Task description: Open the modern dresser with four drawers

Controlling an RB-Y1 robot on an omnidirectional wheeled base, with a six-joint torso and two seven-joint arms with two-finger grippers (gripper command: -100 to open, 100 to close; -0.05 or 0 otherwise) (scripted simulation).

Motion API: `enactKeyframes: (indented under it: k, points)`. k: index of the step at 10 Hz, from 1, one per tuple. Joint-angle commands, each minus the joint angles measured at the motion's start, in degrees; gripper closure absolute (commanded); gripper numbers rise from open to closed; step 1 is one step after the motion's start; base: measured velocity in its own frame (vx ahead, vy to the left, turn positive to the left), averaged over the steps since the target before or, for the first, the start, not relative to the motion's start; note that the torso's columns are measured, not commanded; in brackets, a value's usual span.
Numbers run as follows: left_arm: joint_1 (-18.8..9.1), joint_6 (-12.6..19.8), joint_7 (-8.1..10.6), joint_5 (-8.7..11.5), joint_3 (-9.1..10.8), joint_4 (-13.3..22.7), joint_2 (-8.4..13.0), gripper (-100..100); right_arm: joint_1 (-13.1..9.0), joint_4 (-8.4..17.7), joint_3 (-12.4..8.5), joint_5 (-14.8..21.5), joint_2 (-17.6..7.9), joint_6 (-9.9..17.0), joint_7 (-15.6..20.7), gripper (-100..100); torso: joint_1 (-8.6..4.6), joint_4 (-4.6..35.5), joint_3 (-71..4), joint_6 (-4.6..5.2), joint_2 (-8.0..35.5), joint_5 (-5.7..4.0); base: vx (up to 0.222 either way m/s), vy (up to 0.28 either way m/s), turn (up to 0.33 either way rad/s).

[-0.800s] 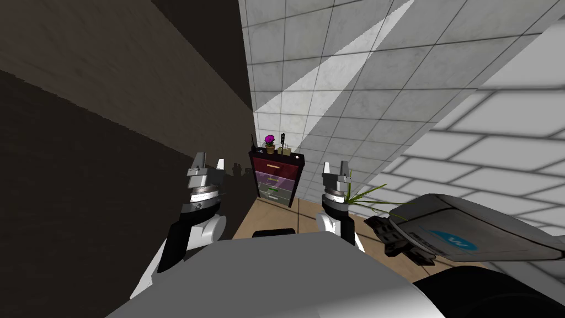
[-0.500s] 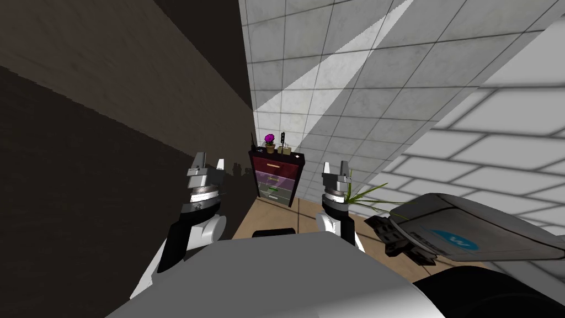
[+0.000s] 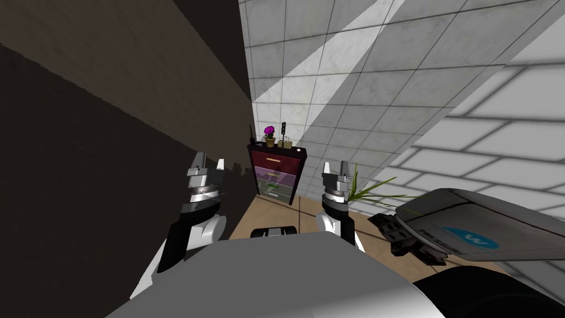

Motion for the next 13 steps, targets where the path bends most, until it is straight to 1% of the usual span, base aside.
enactKeyframes:
  k: [1,2,3,4,7,11,12,13]
  points:
    - [0.0,0.0,0.00,0.0,0.00,0.0,0.0,0,0.0,0.0,0.0,0.0,0.0,0.0,0.0,0,0.00,4.2,-8.5,0.00,4.2,0.00,0.000,0.000,0.000]
    - [-0.2,-0.5,-0.04,-0.1,-0.21,1.4,2.5,-100,0.0,0.0,0.0,0.0,0.0,0.0,0.0,0,0.00,8.5,-16.9,0.00,8.5,0.00,0.026,0.003,-0.026]
    - [-0.3,-0.9,-0.07,-0.1,-0.34,2.3,3.4,-100,0.0,0.0,0.0,0.0,0.0,0.0,0.0,0,0.03,10.3,-20.9,0.01,10.3,0.01,0.044,0.004,-0.038]
    - [-0.4,-1.3,-0.10,-0.1,-0.51,3.4,4.2,-100,0.0,0.0,0.0,0.0,0.0,0.0,0.0,0,0.03,10.9,-22.0,0.00,10.8,0.01,0.050,0.001,-0.040]
    - [-1.0,-2.9,-0.22,-0.3,-1.15,7.7,5.9,-100,0.0,0.0,0.0,0.0,0.0,0.0,0.0,0,0.01,11.1,-22.3,0.00,11.1,0.00,0.064,0.008,-0.045]
    - [-1.9,-5.7,-0.43,-0.6,-2.24,14.4,7.0,-100,0.0,0.0,0.0,0.0,0.0,0.0,0.0,0,-0.01,11.1,-22.3,0.00,11.1,0.00,0.080,0.000,-0.060]
    - [-1.9,-5.7,-0.43,-0.6,-2.24,14.8,7.0,-100,0.0,0.0,0.0,0.0,0.0,0.0,0.0,0,-0.02,11.2,-22.3,0.00,11.2,-0.01,0.054,0.006,-0.022]
    - [-2.1,-6.5,-0.48,-0.7,-2.53,16.7,7.2,-100,0.0,0.0,0.0,0.0,0.0,0.0,0.0,0,0.02,11.2,-22.3,-0.01,11.2,0.00,0.057,0.007,-0.031]
